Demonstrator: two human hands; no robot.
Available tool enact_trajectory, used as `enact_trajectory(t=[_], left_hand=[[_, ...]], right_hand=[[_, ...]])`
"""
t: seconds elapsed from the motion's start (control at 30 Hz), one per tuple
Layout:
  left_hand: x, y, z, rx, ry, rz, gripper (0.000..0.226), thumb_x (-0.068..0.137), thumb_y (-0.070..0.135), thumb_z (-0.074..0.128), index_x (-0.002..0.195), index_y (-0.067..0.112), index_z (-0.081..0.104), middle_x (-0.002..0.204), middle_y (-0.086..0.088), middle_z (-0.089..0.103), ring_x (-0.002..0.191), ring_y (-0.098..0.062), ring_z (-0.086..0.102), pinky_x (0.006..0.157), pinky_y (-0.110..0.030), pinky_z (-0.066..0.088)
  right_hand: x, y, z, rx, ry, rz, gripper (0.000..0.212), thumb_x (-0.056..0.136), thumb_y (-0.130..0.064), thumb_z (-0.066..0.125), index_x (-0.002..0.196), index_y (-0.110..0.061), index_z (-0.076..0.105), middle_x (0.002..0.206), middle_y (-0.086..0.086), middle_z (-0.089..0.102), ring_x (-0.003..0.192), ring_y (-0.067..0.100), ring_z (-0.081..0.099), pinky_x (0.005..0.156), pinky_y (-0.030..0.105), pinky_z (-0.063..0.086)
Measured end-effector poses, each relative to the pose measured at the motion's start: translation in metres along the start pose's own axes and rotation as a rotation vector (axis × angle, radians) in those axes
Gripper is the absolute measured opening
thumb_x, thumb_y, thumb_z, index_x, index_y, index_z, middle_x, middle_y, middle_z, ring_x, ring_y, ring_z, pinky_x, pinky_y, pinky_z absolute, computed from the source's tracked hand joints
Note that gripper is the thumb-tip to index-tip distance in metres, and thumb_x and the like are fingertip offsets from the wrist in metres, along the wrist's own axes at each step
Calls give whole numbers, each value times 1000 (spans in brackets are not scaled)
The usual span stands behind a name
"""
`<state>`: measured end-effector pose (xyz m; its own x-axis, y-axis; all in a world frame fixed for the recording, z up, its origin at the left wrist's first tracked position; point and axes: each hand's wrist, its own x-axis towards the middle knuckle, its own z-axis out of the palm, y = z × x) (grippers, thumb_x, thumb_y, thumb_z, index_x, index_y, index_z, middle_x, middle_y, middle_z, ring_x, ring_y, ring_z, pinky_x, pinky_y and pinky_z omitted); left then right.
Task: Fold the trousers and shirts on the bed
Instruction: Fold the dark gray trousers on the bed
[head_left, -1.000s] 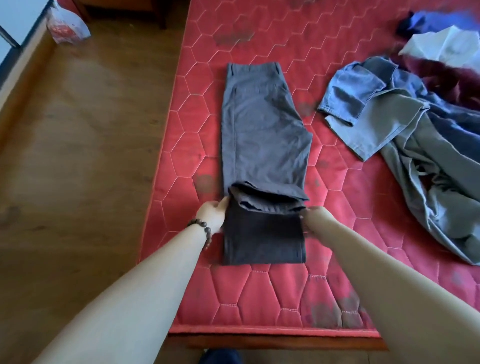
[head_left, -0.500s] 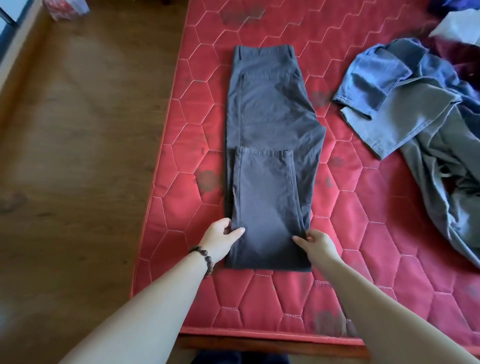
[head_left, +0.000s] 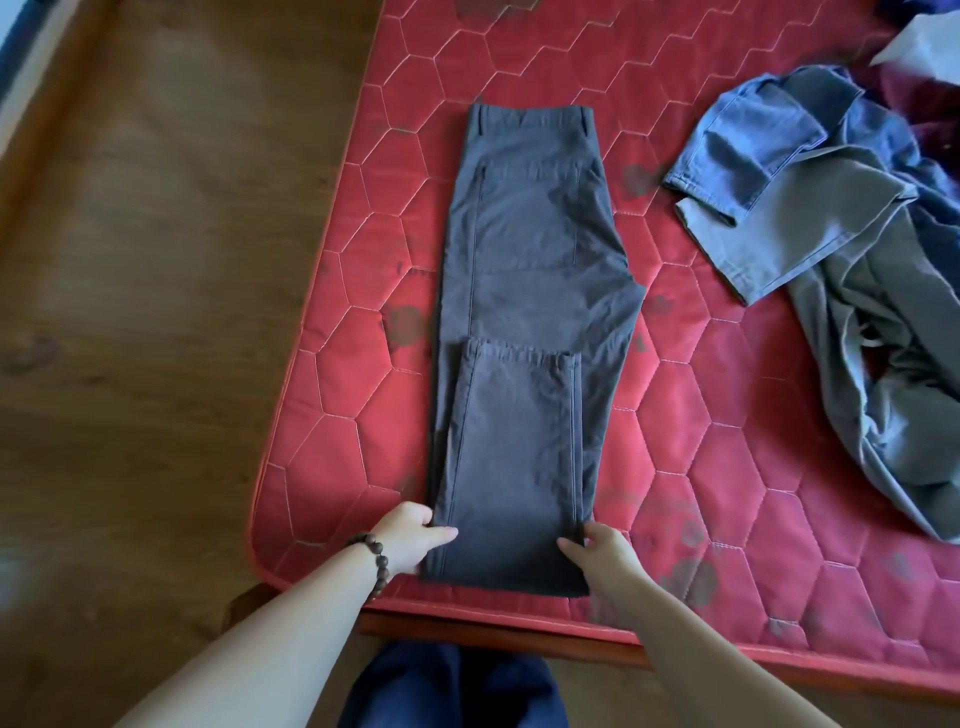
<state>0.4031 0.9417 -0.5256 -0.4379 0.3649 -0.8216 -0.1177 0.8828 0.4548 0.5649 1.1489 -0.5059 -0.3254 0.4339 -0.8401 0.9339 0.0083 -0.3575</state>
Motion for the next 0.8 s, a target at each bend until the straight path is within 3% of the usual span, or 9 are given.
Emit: enact_trajectory(t=[0.13,0.23,0.27,0.33,0.47,0.57,0.63,0.73,0.8], left_hand=[[-7,-5,8,-190,26,-43,53,79,39,71,52,22,28,47,9,24,47,-13,29,52,-24,21],[-6,4,6,-428,75,-14,44,78,44,68,69,2,57,68,-3,48,67,-15,46,67,-31,34],[-5,8,5,-423,97,3,38,82,40,67,74,3,62,70,-1,53,68,-15,49,68,-32,37],[-2,13,2,-365,141,32,28,87,32,66,66,14,64,56,10,51,55,-11,46,60,-31,37],[-1,16,2,-243,163,23,27,87,31,66,79,4,69,67,-4,62,64,-18,54,62,-29,44],[-6,11,7,-133,168,14,39,86,30,68,56,10,54,43,12,43,41,-1,39,42,-14,29],[-10,9,10,-105,153,15,45,84,30,70,49,20,44,32,13,38,33,-1,39,35,-12,26],[-4,16,4,-145,144,15,40,81,35,72,55,25,44,44,15,42,44,3,39,45,-15,29],[9,28,-5,-317,193,70,23,84,34,71,71,17,63,58,16,54,58,-7,49,57,-26,39]], right_hand=[[-4,8,2,98,-16,28,18,84,-22,71,86,-5,66,83,10,68,77,23,63,77,41,54],[-2,2,-3,206,52,4,29,84,-28,72,89,0,67,75,11,68,68,21,61,71,42,53],[0,-2,-4,232,69,0,31,84,-29,71,90,1,66,71,8,65,64,19,58,68,41,52],[3,-10,-7,258,78,-6,33,84,-29,71,92,3,64,72,6,59,66,20,53,68,41,50],[6,-14,-7,227,87,-38,33,84,-21,72,83,8,57,71,10,52,67,20,46,64,35,41],[1,-4,-2,185,82,-14,27,86,-16,69,69,-6,51,64,7,47,61,18,42,60,30,38],[-4,3,1,159,75,-1,28,88,-13,66,66,-8,49,63,6,48,60,18,42,58,28,35],[-5,0,1,87,119,-47,23,89,-17,65,71,-9,52,68,5,52,65,19,46,61,29,34],[1,-14,-5,109,220,-102,13,87,-24,68,87,-13,62,80,0,59,77,18,55,68,27,39]])
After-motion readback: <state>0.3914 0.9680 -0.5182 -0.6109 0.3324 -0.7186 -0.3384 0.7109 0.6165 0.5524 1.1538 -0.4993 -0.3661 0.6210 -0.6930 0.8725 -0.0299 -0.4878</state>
